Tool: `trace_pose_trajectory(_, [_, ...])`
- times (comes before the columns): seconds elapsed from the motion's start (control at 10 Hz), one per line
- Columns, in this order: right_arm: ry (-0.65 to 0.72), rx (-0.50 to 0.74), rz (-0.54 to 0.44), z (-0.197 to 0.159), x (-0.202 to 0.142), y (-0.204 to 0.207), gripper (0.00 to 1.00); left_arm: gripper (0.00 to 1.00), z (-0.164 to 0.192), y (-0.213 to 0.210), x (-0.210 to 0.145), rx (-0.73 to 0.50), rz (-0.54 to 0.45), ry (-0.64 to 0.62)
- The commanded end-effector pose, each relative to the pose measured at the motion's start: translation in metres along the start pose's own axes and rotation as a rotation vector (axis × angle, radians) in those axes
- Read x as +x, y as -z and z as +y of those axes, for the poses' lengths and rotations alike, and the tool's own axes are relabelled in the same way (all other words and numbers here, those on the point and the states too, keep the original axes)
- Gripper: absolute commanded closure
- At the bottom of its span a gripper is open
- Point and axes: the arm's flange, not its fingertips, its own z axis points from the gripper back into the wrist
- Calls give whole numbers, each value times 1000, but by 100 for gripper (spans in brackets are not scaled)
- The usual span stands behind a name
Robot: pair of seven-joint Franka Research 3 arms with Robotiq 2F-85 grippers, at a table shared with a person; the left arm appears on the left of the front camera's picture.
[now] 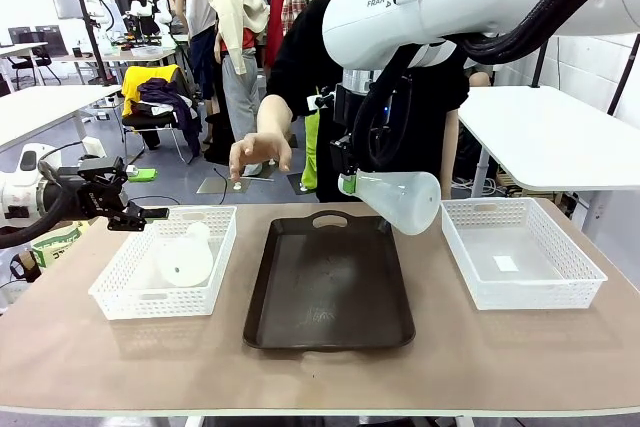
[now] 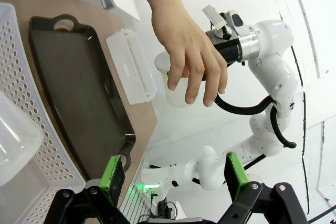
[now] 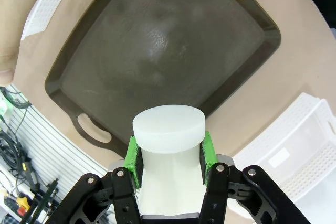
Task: Prepare the laboratory tools.
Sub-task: Place the picked Big flask upright in the Handle tray as instructed by the person.
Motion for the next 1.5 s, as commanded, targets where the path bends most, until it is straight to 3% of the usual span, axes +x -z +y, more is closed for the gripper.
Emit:
trace_pose_trajectory(0.0, [-2, 0, 2, 1, 0, 1, 100, 0, -1, -1, 0, 4, -6, 3])
trace_pose_trajectory(1.4, [-2, 0, 2, 1, 0, 1, 100, 0, -1, -1, 0, 4, -6, 3])
